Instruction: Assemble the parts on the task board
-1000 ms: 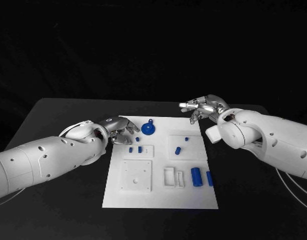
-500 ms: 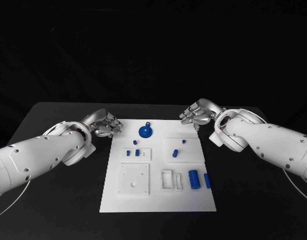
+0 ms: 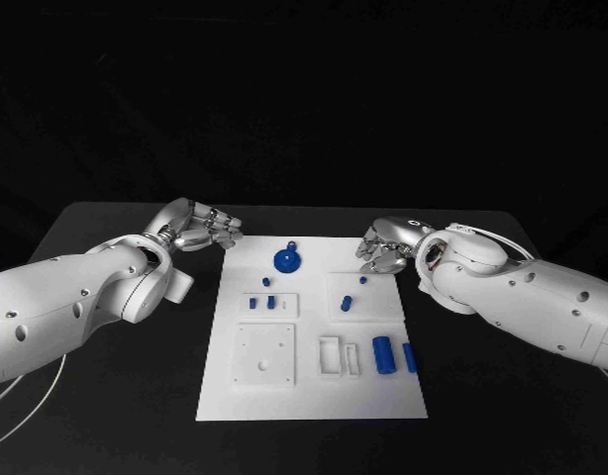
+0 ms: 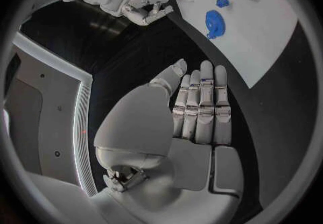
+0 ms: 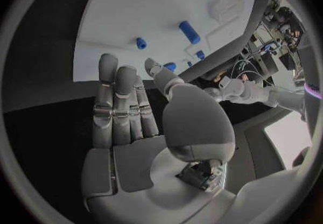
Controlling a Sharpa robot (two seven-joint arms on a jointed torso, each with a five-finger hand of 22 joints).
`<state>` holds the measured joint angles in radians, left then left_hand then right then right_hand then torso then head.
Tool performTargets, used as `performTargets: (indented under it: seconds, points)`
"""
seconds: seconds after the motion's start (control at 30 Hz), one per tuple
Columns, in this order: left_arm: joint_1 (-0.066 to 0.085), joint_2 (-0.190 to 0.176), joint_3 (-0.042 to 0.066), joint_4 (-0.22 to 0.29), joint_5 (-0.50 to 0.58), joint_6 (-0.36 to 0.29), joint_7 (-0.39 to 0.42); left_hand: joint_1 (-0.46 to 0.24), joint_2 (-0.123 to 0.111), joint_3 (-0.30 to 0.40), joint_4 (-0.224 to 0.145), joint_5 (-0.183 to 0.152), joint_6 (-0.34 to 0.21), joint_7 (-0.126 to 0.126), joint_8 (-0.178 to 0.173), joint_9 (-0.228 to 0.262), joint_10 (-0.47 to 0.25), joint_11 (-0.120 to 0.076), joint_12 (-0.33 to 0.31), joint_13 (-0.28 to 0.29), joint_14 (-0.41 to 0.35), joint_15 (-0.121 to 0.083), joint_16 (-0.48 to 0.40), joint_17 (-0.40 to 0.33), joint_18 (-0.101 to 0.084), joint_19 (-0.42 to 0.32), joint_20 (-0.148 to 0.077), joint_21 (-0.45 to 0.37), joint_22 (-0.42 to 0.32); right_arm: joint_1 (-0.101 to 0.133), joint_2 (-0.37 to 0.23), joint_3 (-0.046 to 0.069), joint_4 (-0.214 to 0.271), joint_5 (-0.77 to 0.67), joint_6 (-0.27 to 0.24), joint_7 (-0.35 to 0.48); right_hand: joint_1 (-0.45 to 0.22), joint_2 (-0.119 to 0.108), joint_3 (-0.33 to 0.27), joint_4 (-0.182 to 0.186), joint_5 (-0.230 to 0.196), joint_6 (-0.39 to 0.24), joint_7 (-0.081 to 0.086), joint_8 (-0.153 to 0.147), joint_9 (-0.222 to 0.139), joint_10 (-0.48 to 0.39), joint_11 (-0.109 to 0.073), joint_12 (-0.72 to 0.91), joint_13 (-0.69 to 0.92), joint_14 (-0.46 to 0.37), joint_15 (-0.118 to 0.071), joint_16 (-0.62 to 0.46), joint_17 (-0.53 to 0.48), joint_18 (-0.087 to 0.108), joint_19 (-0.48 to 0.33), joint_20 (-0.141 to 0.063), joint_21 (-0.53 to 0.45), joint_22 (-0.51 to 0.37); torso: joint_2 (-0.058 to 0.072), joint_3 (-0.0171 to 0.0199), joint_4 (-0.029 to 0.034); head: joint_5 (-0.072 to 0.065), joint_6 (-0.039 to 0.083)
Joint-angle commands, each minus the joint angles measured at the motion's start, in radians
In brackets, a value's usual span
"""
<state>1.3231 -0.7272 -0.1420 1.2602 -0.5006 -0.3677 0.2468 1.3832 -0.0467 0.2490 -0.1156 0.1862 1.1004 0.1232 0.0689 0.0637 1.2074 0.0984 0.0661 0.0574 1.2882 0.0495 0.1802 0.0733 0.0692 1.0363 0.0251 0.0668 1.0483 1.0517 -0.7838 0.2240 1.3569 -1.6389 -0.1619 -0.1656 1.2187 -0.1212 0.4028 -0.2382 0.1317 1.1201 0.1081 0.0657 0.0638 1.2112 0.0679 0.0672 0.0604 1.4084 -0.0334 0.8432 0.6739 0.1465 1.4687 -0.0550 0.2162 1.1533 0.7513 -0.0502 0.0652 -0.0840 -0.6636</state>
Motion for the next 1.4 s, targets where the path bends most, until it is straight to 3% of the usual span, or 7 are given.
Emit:
performTargets:
  seconds: [0.03, 0.2, 0.3, 0.47, 0.63, 0.93, 1.4]
  points:
    - [0.003, -0.003, 0.002, 0.019, 0.087, 0.001, 0.045, -0.001, 0.0, -0.008, -0.002, 0.003, -0.004, 0.004, -0.003, 0.001, -0.007, -0.004, -0.006, 0.001, 0.028, 0.0, -0.053, 0.009, -0.006, 0.003, 0.005, -0.001, -0.027, -0.008, -0.006, 0.0, 0.025, -0.096, 0.084, -0.041, 0.003, -0.012, -0.001, 0.014, -0.005, 0.006, -0.002, -0.003, 0.001, -0.002, -0.001, -0.006, -0.001, 0.006, 0.002, 0.006, -0.002, -0.004, 0.035, 0.003, 0.005, -0.007, -0.001, -0.0003, -0.0009, -0.001, -0.001]
    - [0.003, -0.007, 0.002, 0.03, 0.106, 0.001, 0.049, -0.003, 0.004, -0.015, -0.002, 0.004, -0.003, 0.003, -0.003, 0.001, -0.004, -0.004, -0.006, 0.001, 0.048, 0.0, -0.099, 0.025, -0.008, 0.008, 0.004, 0.0, -0.056, -0.018, -0.012, -0.001, 0.056, -0.104, 0.113, -0.051, 0.004, -0.013, 0.0, 0.023, -0.002, 0.015, -0.002, -0.003, 0.002, 0.007, -0.003, -0.006, -0.001, 0.005, 0.001, 0.007, -0.003, -0.007, 0.035, 0.002, 0.007, -0.012, -0.001, 0.0004, -0.0012, -0.002, -0.001]
    - [0.003, -0.008, 0.002, 0.032, 0.113, -0.001, 0.05, -0.004, 0.004, -0.015, -0.003, 0.004, -0.003, 0.003, -0.004, 0.001, -0.007, -0.003, -0.006, 0.001, 0.041, 0.004, -0.111, 0.027, -0.009, 0.003, 0.007, -0.002, -0.066, -0.024, -0.014, -0.002, 0.067, -0.112, 0.126, -0.059, -0.003, -0.014, 0.011, 0.029, 0.038, 0.03, -0.006, -0.002, 0.003, 0.015, -0.006, -0.006, -0.001, 0.006, 0.001, 0.008, -0.004, -0.008, 0.035, 0.002, 0.009, -0.014, -0.001, 0.0006, -0.0005, -0.003, 0.0]
    - [0.003, -0.011, 0.002, 0.034, 0.124, -0.001, 0.051, -0.006, 0.003, -0.014, -0.005, 0.004, -0.002, 0.003, -0.003, 0.001, -0.016, 0.001, -0.006, 0.001, 0.024, 0.01, -0.114, 0.025, -0.005, -0.004, 0.015, -0.001, -0.104, -0.032, -0.012, -0.006, 0.073, -0.143, 0.132, -0.077, -0.01, -0.023, 0.03, 0.036, 0.036, 0.035, -0.008, -0.003, 0.003, 0.017, -0.007, -0.006, -0.001, 0.008, 0.003, 0.01, -0.004, -0.01, 0.034, 0.003, 0.015, -0.018, 0.0, 0.0004, 0.0004, -0.005, 0.0]
    - [0.003, -0.013, 0.002, 0.036, 0.132, 0.001, 0.052, -0.007, 0.004, -0.015, -0.005, 0.003, -0.002, 0.003, -0.003, 0.001, -0.017, 0.001, -0.006, 0.001, 0.021, 0.011, -0.114, 0.025, -0.005, -0.002, 0.015, 0.0, -0.122, -0.038, -0.008, -0.012, 0.071, -0.181, 0.108, -0.094, -0.009, -0.032, 0.053, 0.043, 0.013, 0.033, -0.007, -0.003, 0.002, 0.016, -0.006, -0.006, -0.001, 0.008, 0.003, 0.011, -0.006, -0.009, 0.034, 0.003, 0.019, -0.022, 0.001, 0.0001, 0.0006, -0.006, 0.0]
    - [0.003, -0.013, 0.002, 0.036, 0.125, 0.003, 0.051, -0.007, 0.004, -0.018, -0.005, 0.004, -0.005, 0.003, -0.004, 0.001, -0.021, 0.003, -0.006, 0.001, 0.016, 0.013, -0.114, 0.023, -0.005, -0.001, 0.017, 0.0, -0.147, -0.042, 0.0, -0.017, 0.064, -0.221, 0.061, -0.107, -0.003, -0.057, 0.145, 0.056, -0.036, 0.027, -0.003, -0.003, 0.002, 0.009, -0.003, -0.006, -0.001, 0.012, 0.006, 0.012, -0.009, -0.005, 0.033, 0.006, 0.03, -0.025, 0.0, -0.0002, -0.0003, -0.005, -0.003]
    - [0.003, -0.013, 0.002, 0.036, 0.109, 0.015, 0.042, -0.004, 0.005, -0.018, -0.006, 0.004, -0.005, 0.004, -0.004, 0.001, -0.023, 0.003, -0.006, 0.001, 0.013, 0.014, -0.114, 0.023, -0.004, 0.0, 0.017, 0.001, -0.151, -0.043, 0.006, -0.021, 0.059, -0.23, 0.062, -0.1, 0.008, -0.052, 0.204, 0.06, -0.069, 0.05, -0.008, -0.002, 0.003, 0.034, -0.011, -0.006, -0.001, 0.013, 0.002, 0.014, -0.008, -0.007, 0.031, 0.003, 0.04, -0.019, 0.0, 0.0009, -0.0001, -0.008, -0.006]
